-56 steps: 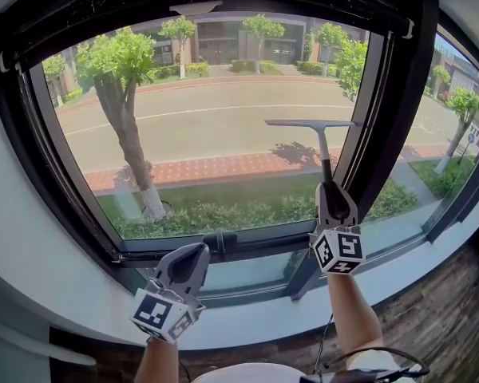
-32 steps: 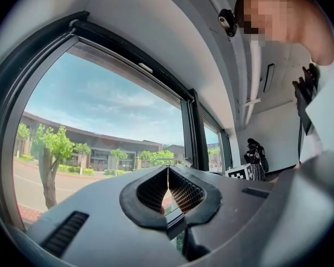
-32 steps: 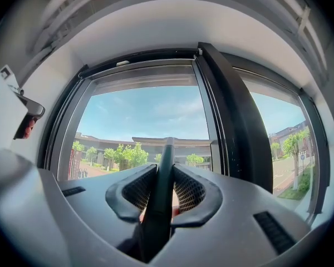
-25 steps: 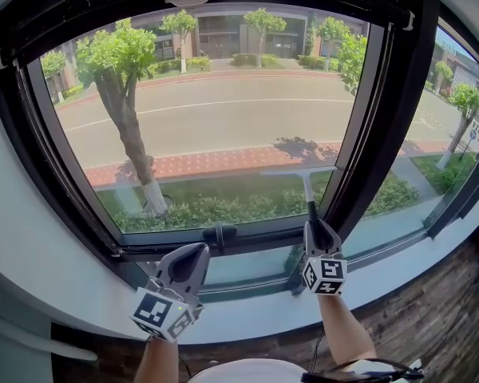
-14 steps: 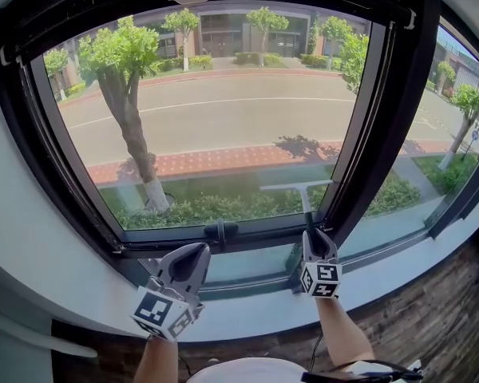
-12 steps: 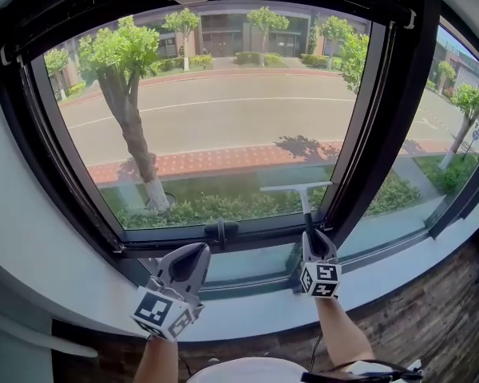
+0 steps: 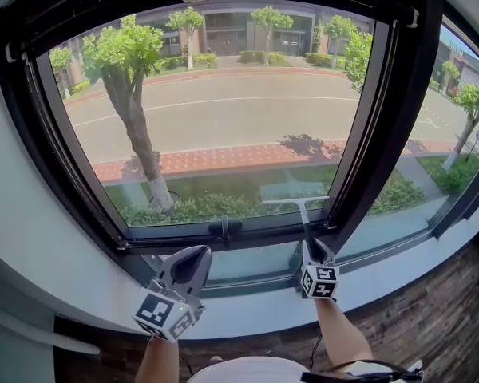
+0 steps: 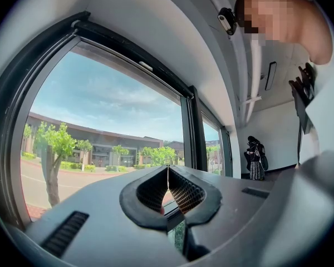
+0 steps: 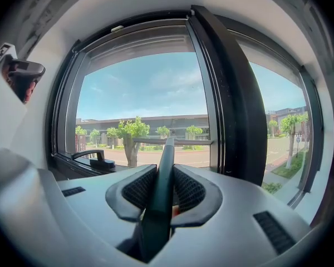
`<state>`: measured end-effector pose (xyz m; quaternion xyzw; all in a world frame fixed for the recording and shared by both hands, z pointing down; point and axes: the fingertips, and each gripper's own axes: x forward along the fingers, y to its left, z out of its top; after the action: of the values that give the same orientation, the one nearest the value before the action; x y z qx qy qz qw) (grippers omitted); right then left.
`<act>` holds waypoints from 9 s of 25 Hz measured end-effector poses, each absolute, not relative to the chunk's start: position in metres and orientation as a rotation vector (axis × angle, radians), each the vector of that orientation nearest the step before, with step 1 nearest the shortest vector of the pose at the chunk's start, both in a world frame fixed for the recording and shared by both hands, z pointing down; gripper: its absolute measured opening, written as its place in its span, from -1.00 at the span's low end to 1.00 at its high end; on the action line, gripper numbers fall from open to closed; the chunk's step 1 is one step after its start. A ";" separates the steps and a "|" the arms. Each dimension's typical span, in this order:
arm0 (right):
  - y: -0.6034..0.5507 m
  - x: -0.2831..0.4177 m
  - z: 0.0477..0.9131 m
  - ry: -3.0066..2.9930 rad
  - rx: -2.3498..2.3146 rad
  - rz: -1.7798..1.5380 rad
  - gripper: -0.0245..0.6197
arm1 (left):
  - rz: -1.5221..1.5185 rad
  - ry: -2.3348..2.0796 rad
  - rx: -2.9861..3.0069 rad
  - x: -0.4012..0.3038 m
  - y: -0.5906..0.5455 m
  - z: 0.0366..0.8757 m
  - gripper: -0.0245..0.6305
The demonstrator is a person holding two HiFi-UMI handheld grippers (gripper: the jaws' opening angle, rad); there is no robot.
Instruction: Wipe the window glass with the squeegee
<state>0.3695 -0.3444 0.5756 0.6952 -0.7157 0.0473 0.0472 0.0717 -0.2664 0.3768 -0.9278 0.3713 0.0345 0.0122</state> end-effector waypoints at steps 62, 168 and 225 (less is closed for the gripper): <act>-0.384 0.181 0.073 -2.460 2.307 -0.947 -0.62 | 0.132 1.267 -2.909 -0.030 -0.252 0.403 -0.87; -0.351 0.200 0.586 -2.158 2.068 0.126 -0.62 | 0.009 1.264 -3.011 -0.011 -0.239 0.449 -0.87; -0.207 0.216 0.408 -2.534 2.085 -0.268 -0.62 | 0.036 1.384 -2.873 -0.027 -0.194 0.431 -0.87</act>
<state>0.2160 -0.2074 0.4078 0.6315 -0.7675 -0.0813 -0.0751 -0.0269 -0.1939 0.4310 -0.9006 0.4338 0.0113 -0.0237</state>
